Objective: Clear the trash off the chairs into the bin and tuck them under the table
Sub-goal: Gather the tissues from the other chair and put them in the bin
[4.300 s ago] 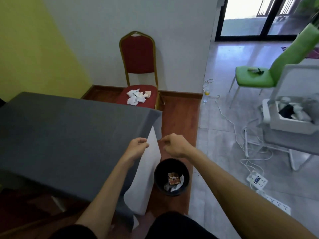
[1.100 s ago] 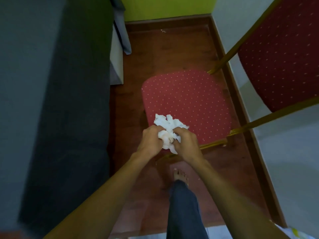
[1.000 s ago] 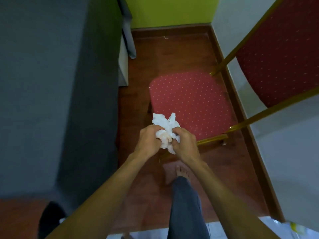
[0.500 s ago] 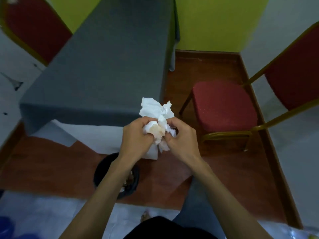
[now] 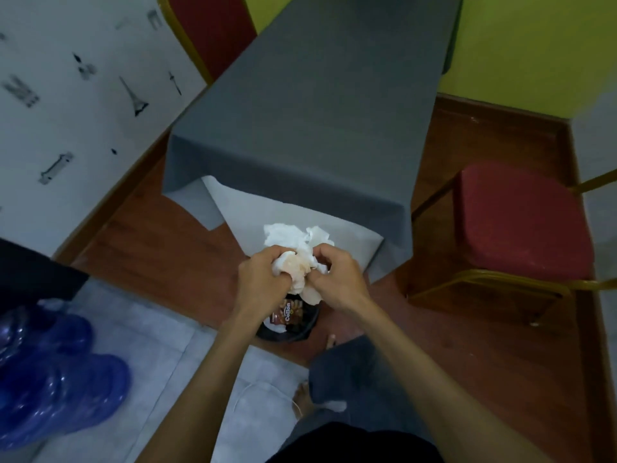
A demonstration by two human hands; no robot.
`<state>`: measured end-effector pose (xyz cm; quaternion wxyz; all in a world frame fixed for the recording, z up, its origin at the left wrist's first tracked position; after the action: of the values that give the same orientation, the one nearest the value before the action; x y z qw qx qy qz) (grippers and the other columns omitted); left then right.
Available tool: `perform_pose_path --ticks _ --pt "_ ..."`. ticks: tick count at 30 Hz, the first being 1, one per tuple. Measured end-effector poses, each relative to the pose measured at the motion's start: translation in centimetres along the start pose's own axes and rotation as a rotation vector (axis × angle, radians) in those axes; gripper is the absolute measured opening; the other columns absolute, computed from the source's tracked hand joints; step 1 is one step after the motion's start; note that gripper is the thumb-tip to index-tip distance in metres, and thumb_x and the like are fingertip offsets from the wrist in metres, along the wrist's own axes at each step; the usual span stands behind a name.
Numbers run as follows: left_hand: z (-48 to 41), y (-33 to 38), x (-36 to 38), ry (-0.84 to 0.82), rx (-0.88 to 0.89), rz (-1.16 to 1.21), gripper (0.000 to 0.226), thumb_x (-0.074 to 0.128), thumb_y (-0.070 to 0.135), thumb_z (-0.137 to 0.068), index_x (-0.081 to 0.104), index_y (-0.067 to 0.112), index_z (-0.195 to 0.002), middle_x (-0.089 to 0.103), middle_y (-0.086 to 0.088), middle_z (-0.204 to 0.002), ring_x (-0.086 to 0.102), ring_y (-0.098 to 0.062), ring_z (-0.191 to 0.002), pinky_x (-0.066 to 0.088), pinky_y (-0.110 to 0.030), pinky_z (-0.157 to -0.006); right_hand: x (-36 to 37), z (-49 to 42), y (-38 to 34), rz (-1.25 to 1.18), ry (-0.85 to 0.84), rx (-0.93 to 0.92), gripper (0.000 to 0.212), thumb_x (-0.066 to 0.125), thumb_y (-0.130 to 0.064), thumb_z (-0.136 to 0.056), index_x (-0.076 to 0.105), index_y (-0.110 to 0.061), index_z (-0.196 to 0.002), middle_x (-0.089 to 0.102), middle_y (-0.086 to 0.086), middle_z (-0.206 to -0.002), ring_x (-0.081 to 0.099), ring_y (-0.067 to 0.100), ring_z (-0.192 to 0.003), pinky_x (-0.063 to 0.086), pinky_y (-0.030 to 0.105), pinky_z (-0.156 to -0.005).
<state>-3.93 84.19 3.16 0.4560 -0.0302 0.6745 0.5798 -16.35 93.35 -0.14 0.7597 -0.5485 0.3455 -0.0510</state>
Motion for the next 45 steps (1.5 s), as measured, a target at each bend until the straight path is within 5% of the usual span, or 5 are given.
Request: perform_pose_path --ticks 10,15,23,31,45 --pt "-3.8 -16.6 7.1 -0.101 -0.361 0.002 0.03 0.059 -0.002 -0.077 0.075 0.016 -0.096 0.069 0.006 -0.079 0.063 -0.012 -0.071 0.038 0.0 -0.055 12.9 -5.8 12.3 -0.002 -0.28 0.274 0.018 0.066 -0.009 -0.083 0.071 -0.026 -0.087 0.068 -0.015 -0.08 0.062 0.004 -0.074 0.043 0.014 -0.062" --pt "-6.0 -27.9 15.9 -0.208 -0.516 0.011 0.024 0.058 0.004 -0.082 0.072 0.006 -0.101 0.075 -0.013 -0.096 0.068 -0.031 -0.091 0.053 -0.034 -0.076 20.6 -9.0 23.0 0.074 -0.354 0.408 0.023 0.058 -0.008 -0.087 0.074 -0.015 -0.102 0.073 0.003 -0.097 0.063 0.018 -0.088 0.046 0.024 -0.071" --pt "-8.3 -39.0 25.9 -0.324 -0.571 -0.031 0.053 0.062 0.009 -0.085 0.054 0.015 -0.137 0.066 -0.011 -0.126 0.059 -0.029 -0.117 0.036 -0.016 -0.084 29.4 -12.0 35.5 0.196 -0.569 0.495 0.047 0.058 -0.015 -0.095 0.052 -0.012 -0.142 0.062 0.016 -0.133 0.059 0.032 -0.12 0.049 0.039 -0.101" --pt "-6.1 -33.1 19.9 -0.217 -0.505 -0.131 0.06 0.061 -0.002 -0.081 0.052 0.009 -0.139 0.061 -0.015 -0.135 0.056 -0.036 -0.122 0.046 -0.046 -0.103 22.9 -8.7 30.9 0.185 -0.417 0.521 0.064 0.056 -0.01 -0.094 0.04 -0.018 -0.155 0.054 0.016 -0.149 0.052 0.034 -0.134 0.044 0.038 -0.111" --pt "1.3 -3.5 17.8 -0.411 -0.069 -0.115 0.045 0.06 0.005 -0.082 0.065 0.018 -0.126 0.072 -0.006 -0.117 0.065 -0.022 -0.107 0.045 -0.019 -0.088 -2.3 4.5 15.0 0.156 -0.058 0.392 0.052 0.058 -0.006 -0.087 0.063 -0.019 -0.138 0.067 0.003 -0.138 0.061 0.024 -0.127 0.046 0.028 -0.107"
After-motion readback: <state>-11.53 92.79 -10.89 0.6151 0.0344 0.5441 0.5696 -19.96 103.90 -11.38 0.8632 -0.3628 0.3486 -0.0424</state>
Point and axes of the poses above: each hand's wrist, its own z-axis away from the middle knuckle, its own x-axis out of the palm, y = z × x, the point moved 10 cm from there along -z, towards the middle knuckle
